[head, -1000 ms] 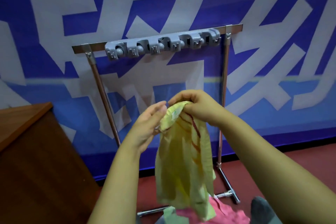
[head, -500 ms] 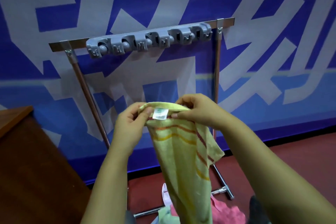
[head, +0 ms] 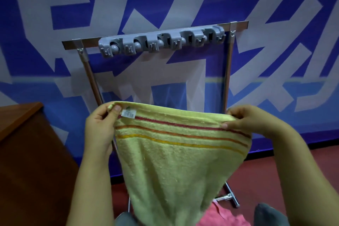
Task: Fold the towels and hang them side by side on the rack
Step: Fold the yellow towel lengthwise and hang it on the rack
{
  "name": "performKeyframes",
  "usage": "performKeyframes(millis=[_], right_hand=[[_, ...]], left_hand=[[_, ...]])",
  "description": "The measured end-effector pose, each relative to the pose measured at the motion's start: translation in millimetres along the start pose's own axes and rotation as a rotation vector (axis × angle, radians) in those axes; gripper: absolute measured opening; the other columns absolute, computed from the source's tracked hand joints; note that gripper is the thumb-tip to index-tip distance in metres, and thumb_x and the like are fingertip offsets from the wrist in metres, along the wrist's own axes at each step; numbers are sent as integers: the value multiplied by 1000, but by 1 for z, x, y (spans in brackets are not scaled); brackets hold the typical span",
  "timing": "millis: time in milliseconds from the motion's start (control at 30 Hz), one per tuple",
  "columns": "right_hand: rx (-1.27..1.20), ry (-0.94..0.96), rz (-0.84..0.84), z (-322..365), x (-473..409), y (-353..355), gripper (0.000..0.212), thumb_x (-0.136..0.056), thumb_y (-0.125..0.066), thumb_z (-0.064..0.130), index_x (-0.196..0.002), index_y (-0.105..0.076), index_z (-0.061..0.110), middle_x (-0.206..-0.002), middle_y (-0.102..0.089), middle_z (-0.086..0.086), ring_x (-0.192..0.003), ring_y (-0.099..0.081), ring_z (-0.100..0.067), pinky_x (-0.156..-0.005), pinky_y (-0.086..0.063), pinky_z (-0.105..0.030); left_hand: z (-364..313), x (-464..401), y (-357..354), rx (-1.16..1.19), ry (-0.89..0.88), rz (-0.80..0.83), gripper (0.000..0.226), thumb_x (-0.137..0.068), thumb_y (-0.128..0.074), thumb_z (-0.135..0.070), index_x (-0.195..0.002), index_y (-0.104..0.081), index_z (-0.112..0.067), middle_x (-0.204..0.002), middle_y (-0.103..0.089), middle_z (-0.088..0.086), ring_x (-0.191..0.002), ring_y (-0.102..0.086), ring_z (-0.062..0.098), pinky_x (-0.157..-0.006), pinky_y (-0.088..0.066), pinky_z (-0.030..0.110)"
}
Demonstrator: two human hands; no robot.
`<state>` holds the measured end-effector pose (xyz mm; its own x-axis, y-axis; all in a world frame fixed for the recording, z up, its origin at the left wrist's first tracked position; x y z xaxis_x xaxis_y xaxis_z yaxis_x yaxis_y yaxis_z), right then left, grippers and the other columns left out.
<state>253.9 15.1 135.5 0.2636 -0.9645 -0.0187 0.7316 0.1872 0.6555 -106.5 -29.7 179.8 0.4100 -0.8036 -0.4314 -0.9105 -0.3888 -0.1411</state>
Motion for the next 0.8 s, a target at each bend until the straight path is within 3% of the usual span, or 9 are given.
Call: performKeyframes(millis=[167, 233, 367, 467, 567, 633, 700, 733, 800], right_hand=[[-265, 56, -135, -6, 4, 21, 20, -73, -76, 15, -83, -66, 2, -78, -62, -14, -74, -57, -19, -72, -46, -31], [-505, 65, -158, -11, 4, 23, 32, -60, -84, 30, -77, -67, 8, -71, -62, -9, -69, -59, -18, -66, -52, -27], [-893, 124, -188, -17, 3, 27, 54, -29, -91, 50, -65, -70, 17, -56, -63, 3, -51, -59, -6, -49, -50, -18], [-1108, 176, -173, -8, 7, 27, 31, -41, -88, 40, -55, -69, 19, -48, -60, 6, -46, -58, -2, -49, -51, -16], [-1260, 146, -104, -6, 5, 15, 19, -51, -79, 33, -57, -70, 18, -52, -63, 5, -51, -63, -7, -55, -56, -24], [-1375, 53, -78, -13, 0, 1, 27, -43, -88, 30, -59, -69, 18, -54, -65, 5, -55, -65, -8, -63, -59, -28], [-1486, -63, -176, -30, -3, -7, 53, -24, -97, 23, -68, -69, 13, -59, -68, 2, -58, -67, -9, -67, -58, -30], [-1510, -117, -210, -32, -3, -13, 56, -27, -97, 19, -73, -66, 11, -58, -68, 1, -57, -67, -9, -66, -58, -28], [-1536, -160, -286, -32, -1, -19, 22, -71, -79, 13, -77, -59, 7, -52, -65, 0, -49, -65, -7, -54, -57, -21]], left_hand=[[10, -9, 20, 70, 68, -34, 15, -88, -58, -7, -81, -66, -17, -60, -68, -10, -58, -63, 2, -54, -52, 16], [15, -8, 21, 140, 112, -10, 3, -82, -63, -14, -80, -65, -14, -60, -68, -8, -59, -64, 3, -54, -53, 17], [18, -8, 23, 234, 162, 30, 23, -56, -74, -32, -73, -66, -18, -63, -68, -7, -58, -64, 4, -53, -54, 18], [19, -6, 19, 285, 193, 63, 6, -71, -68, -25, -69, -67, -20, -63, -67, -6, -57, -63, 4, -51, -53, 18], [39, -4, 18, 316, 323, 40, 11, -87, -56, -15, -76, -59, -17, -65, -68, -5, -62, -65, 6, -59, -56, 21], [55, 0, 18, 254, 423, 13, 13, -87, -57, -12, -75, -57, -17, -63, -67, -4, -63, -61, 11, -56, -52, 21], [71, 5, 23, 145, 476, -34, 19, -87, -59, -11, -71, -56, -19, -55, -61, -8, -60, -49, 8, -52, -37, 18], [76, 8, 23, 108, 489, -48, 21, -87, -60, -12, -69, -55, -19, -52, -59, -10, -58, -45, 7, -52, -31, 19], [78, 14, 15, 69, 486, -39, 22, -87, -61, -12, -67, -53, -18, -47, -57, -10, -52, -44, 5, -51, -31, 18]])
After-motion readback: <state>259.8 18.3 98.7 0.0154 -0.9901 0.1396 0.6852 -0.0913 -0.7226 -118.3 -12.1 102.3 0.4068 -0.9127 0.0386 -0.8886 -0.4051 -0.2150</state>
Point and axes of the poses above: each hand's wrist, its own x-axis away from the middle knuckle, its own y-axis out of the back of the hand, z = x × y, the point moved 10 cm from there along -x, towards the middle knuckle
